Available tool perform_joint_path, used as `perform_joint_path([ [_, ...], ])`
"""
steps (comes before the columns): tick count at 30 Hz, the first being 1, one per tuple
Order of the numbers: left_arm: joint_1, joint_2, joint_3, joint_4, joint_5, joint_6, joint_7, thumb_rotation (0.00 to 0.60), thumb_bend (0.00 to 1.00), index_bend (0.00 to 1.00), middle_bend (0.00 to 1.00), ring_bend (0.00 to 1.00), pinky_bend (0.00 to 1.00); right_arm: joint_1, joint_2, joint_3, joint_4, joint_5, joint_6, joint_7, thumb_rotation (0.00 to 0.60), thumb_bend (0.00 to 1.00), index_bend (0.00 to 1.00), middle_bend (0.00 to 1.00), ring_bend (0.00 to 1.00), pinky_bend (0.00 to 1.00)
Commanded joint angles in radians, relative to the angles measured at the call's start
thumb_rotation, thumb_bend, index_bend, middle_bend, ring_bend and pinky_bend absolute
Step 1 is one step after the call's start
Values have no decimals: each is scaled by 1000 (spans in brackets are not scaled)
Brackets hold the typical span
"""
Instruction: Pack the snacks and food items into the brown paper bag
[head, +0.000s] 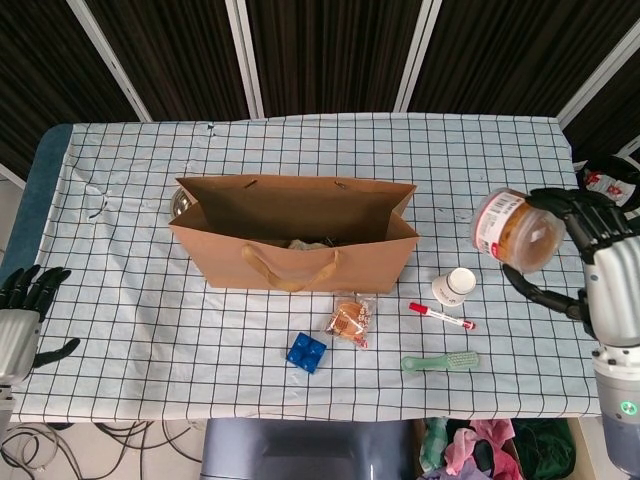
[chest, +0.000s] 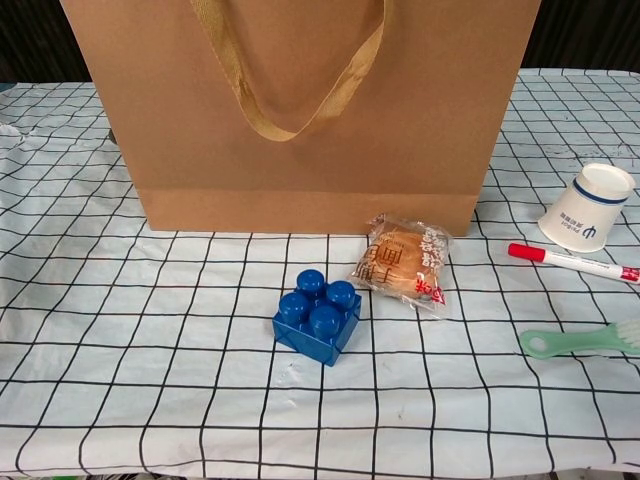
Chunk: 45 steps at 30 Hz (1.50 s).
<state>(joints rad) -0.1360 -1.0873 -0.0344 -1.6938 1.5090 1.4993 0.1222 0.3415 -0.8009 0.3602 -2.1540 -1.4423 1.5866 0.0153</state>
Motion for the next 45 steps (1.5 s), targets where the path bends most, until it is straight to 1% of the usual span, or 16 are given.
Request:
perform_joint_path([
  [1,-2,-1,-3,0,-5,-5,3,600,75,132,111,0,23,129,-19,71,-6,104,-136,-36,600,317,432,375,419,231],
  [5,-2,-3,-6,1,-11,-11,8,600,75,132,111,0,23,251,-84,121,45,204,-245,-57,600,317,439,377,420,233],
  [10,-6,-4,-9,3,-20,-24,13,600,75,132,111,0,23,365,-155,146,92,312,-340,-121,600,317,441,377,420,233],
  [12,-7,-3,-12,4,-25,-28,13,600,75,132,111,0,23,399,-177,145,104,349,-376,-138,600,316,441,377,420,233],
  [15,-6,-4,-16,4,-34,-28,18,600,76,132,111,0,23,448,-208,123,129,392,-436,-191,600,316,441,377,420,233],
  [18,-5,-4,-17,3,-35,-27,21,600,76,132,111,0,23,482,-240,110,146,424,-462,-229,600,317,441,377,419,233],
  [20,-4,-3,-16,1,-32,-27,19,600,76,132,111,0,23,515,-270,100,174,449,-487,-255,600,316,440,361,409,233],
  [22,-4,-1,-16,1,-30,-27,15,600,76,132,111,0,23,532,-285,96,195,462,-499,-269,600,308,427,320,376,233],
  [24,-4,0,-16,3,-30,-29,14,600,76,132,111,0,23,541,-290,92,207,471,-507,-278,600,285,355,253,318,232],
  [27,-5,0,-18,3,-32,-31,13,600,76,132,111,0,23,545,-279,88,202,493,-525,-279,600,224,216,106,192,226],
  [28,-5,0,-19,3,-34,-32,13,600,76,132,111,0,23,545,-273,90,197,503,-531,-274,600,199,192,59,153,223],
  [30,-6,-2,-20,4,-38,-36,16,600,76,132,111,0,23,544,-260,93,186,516,-540,-263,600,164,171,17,122,219],
  [34,-7,-1,-19,1,-42,-42,23,600,76,132,111,0,23,539,-240,94,172,518,-545,-252,600,121,126,0,109,217],
  [41,-2,-4,-23,-4,-46,-32,29,600,76,132,110,0,23,517,-209,102,150,498,-526,-214,600,116,85,0,107,217],
  [43,-2,-5,-24,-4,-47,-31,32,600,76,132,111,0,23,497,-191,110,134,482,-493,-208,600,116,74,0,107,217],
  [45,-2,-6,-25,-4,-50,-33,36,600,76,132,110,0,23,447,-151,115,90,440,-417,-208,600,116,68,0,108,216],
])
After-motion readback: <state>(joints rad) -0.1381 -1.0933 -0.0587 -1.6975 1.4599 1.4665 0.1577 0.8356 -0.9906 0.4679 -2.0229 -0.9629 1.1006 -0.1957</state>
